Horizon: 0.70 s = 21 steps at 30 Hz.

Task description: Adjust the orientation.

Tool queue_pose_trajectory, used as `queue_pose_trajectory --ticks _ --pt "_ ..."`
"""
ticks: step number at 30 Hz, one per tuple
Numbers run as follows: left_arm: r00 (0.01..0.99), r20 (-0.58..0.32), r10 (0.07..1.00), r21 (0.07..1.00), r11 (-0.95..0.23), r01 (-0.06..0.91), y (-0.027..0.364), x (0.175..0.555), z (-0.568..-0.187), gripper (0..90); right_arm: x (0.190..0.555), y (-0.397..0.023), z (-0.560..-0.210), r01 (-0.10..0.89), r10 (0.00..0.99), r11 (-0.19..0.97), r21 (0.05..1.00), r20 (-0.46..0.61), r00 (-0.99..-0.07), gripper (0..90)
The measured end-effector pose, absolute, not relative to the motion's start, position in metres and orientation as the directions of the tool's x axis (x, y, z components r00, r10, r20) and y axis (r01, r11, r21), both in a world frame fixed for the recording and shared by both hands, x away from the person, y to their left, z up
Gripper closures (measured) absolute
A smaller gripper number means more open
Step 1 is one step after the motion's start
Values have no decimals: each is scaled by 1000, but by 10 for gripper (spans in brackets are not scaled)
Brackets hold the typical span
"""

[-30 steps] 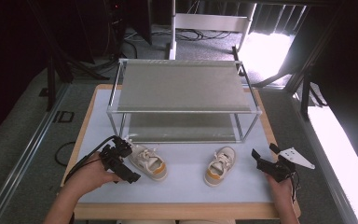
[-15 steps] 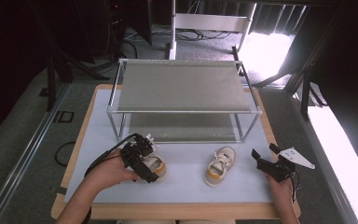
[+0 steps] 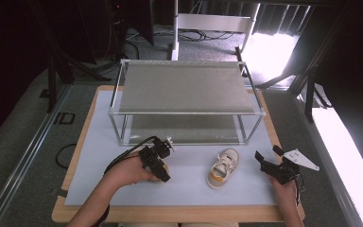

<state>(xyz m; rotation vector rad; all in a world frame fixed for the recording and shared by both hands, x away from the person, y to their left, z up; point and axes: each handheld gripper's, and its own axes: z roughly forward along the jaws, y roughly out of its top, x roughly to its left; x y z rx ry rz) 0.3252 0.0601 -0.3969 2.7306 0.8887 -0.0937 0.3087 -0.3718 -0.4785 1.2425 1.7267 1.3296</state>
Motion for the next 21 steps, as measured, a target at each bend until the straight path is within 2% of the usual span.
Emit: queue_pose_trajectory --ticks 8,13,15,18,21 --pt "811 -177 558 206 -784 585 54 336 -407 540 309 -372 -479 305 928 51 951 68 -365 146" --pt "815 -170 554 179 -796 579 53 337 -410 569 309 -372 -479 306 928 50 951 69 -365 146" --pt "828 -155 539 173 -810 559 53 336 -411 605 309 -372 -479 305 928 51 951 68 -366 146" --pt "857 -136 497 177 -839 514 54 335 -410 705 309 -372 -479 306 928 50 951 69 -365 146" --pt "879 -134 458 172 -863 476 56 332 -407 726 309 -372 -479 305 928 48 951 70 -366 146"
